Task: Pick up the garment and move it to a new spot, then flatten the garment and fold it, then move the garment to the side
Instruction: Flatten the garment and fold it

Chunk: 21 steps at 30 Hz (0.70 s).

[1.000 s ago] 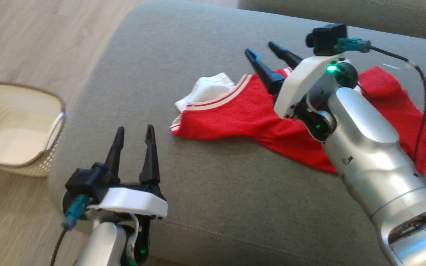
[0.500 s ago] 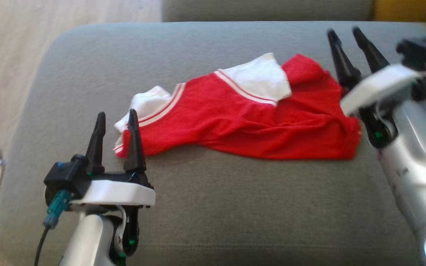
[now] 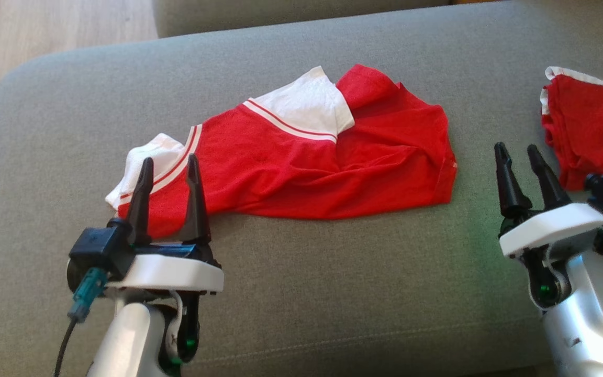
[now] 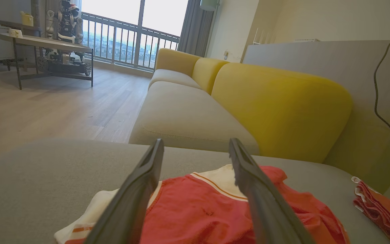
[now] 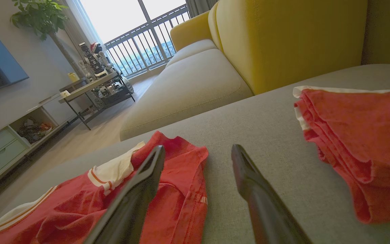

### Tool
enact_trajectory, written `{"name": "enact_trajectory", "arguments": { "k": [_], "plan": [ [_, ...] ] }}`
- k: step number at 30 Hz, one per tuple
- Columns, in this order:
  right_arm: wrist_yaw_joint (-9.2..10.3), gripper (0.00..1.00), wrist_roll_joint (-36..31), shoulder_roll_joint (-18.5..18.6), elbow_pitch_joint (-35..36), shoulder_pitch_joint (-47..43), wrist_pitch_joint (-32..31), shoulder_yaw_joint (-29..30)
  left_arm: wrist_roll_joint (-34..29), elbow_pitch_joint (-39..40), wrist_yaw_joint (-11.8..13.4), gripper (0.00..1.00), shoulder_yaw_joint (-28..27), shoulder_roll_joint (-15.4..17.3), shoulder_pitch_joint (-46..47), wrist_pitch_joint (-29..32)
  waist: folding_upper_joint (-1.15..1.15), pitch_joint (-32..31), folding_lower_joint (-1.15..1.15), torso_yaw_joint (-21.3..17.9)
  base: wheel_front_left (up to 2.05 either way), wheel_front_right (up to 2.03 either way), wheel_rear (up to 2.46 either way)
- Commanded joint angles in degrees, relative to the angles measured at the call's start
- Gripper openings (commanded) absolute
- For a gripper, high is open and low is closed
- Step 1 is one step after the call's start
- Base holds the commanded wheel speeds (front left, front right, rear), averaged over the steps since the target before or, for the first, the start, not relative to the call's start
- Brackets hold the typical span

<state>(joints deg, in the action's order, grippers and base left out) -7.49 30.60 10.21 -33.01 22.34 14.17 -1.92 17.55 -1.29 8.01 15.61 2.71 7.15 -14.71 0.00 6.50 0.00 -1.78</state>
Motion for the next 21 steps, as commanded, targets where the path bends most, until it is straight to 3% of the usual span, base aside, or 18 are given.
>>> {"name": "enact_trajectory", "arguments": {
  "k": [1, 8, 21],
  "plan": [
    [0.00, 1.00, -1.0, -0.4, 3.0, 1.2, 0.3, -0.4, -0.5, 1.7, 0.0, 1.00, -1.6, 0.2, 2.7, -0.3, 0.00, 0.5, 0.00, -0.2, 0.00, 0.00, 0.00],
    [0.00, 1.00, -6.0, -1.9, 4.4, 0.0, -2.5, -0.3, -0.6, 1.1, 0.0, 1.00, 0.0, 0.2, 3.3, -0.3, 0.00, 2.0, 0.00, 0.9, 0.00, 0.00, 0.00],
    [0.00, 1.00, -12.4, -2.9, -7.5, 5.4, -4.5, 2.9, -1.4, 0.3, 0.1, 1.00, 1.7, 0.2, 4.2, -0.3, 0.00, 4.7, 0.00, 5.7, 0.00, 0.00, 0.00]
  ]
}}
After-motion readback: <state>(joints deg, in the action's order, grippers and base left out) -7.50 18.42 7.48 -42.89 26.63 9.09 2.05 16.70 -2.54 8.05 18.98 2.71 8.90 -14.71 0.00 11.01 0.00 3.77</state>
